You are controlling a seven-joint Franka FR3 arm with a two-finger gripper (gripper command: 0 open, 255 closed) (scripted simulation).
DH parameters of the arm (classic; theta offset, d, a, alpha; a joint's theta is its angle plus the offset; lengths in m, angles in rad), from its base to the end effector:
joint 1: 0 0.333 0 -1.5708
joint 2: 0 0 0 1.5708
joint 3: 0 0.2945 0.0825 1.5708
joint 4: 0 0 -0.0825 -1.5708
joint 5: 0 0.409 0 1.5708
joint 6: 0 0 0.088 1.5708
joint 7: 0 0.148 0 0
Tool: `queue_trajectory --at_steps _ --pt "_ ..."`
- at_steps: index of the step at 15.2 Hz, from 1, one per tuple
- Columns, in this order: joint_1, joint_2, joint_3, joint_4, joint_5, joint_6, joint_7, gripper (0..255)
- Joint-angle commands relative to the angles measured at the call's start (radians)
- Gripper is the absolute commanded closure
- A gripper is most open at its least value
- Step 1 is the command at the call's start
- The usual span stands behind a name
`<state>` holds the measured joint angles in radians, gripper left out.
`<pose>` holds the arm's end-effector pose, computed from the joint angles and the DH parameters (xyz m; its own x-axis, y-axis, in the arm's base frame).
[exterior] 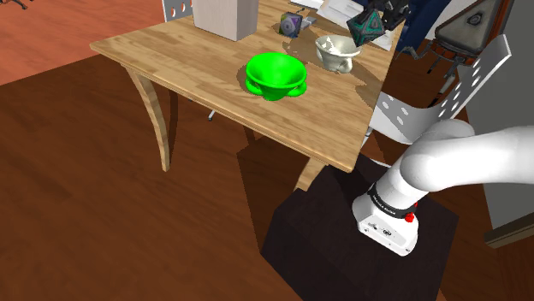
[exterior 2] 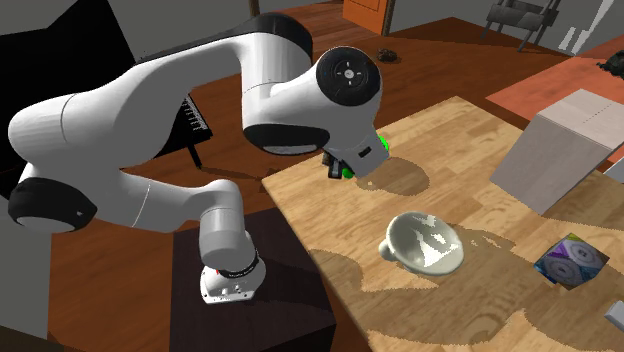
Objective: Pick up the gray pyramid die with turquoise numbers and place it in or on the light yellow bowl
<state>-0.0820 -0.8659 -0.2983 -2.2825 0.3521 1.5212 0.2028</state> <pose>0.3134 -0.0974 0.6001 0.8999 -0.4355 -0.0244 -0.3759 -0.7460 -0.5497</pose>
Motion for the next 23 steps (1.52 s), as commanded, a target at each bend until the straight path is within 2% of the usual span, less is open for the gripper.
queue_trajectory --at_steps 1,6,11,15,16,17,23 --pt "0.009 0.057 -0.037 0.042 -0.013 0.003 -0.034 255" --pt "0.045 0.228 -0.148 0.184 -0.030 -0.004 -0.131 255" --pt "0.089 0.417 -0.274 0.359 -0.009 -0.038 -0.235 255" --pt "0.122 0.596 -0.392 0.527 0.050 -0.093 -0.333 255" --pt "0.126 0.648 -0.425 0.574 0.074 -0.113 -0.360 255" --pt "0.129 0.747 -0.485 0.663 0.126 -0.156 -0.411 255" --pt "0.120 0.719 -0.464 0.560 0.105 -0.076 -0.436 255"
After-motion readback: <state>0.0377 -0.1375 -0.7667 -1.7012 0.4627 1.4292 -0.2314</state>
